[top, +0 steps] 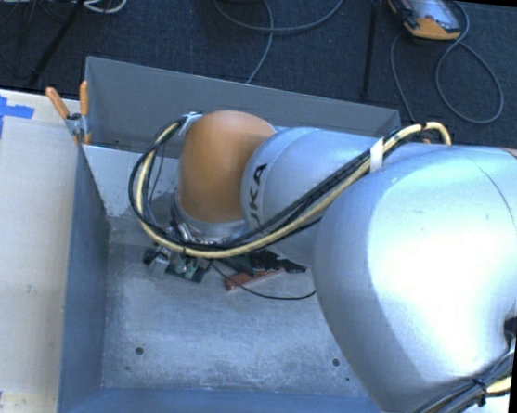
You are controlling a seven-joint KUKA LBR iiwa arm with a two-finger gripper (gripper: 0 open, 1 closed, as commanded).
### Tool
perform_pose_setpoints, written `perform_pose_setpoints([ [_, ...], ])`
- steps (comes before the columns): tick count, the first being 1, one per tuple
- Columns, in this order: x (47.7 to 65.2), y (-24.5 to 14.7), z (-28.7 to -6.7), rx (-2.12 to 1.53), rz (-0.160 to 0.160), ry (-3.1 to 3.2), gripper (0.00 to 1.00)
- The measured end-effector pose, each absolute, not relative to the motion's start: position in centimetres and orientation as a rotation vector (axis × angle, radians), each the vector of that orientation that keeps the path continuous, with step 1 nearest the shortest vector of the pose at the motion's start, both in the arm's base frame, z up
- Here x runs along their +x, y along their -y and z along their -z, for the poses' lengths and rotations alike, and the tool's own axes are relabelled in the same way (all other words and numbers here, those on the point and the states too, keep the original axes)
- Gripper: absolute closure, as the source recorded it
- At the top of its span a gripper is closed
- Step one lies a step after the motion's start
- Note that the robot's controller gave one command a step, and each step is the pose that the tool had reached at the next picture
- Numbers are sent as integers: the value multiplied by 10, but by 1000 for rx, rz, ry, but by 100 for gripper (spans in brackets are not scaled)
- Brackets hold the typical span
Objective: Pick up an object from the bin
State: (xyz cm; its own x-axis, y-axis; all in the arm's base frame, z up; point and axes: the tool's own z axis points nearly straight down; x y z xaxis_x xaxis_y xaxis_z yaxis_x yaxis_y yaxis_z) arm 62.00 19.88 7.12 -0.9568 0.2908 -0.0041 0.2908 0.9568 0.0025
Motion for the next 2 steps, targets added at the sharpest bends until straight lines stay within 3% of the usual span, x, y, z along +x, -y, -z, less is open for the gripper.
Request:
perform_pose_setpoints([
  [1,619,-199,-70,462,-2,-3107,0],
  [2,596,-193,-74,127,2,-3141,0],
])
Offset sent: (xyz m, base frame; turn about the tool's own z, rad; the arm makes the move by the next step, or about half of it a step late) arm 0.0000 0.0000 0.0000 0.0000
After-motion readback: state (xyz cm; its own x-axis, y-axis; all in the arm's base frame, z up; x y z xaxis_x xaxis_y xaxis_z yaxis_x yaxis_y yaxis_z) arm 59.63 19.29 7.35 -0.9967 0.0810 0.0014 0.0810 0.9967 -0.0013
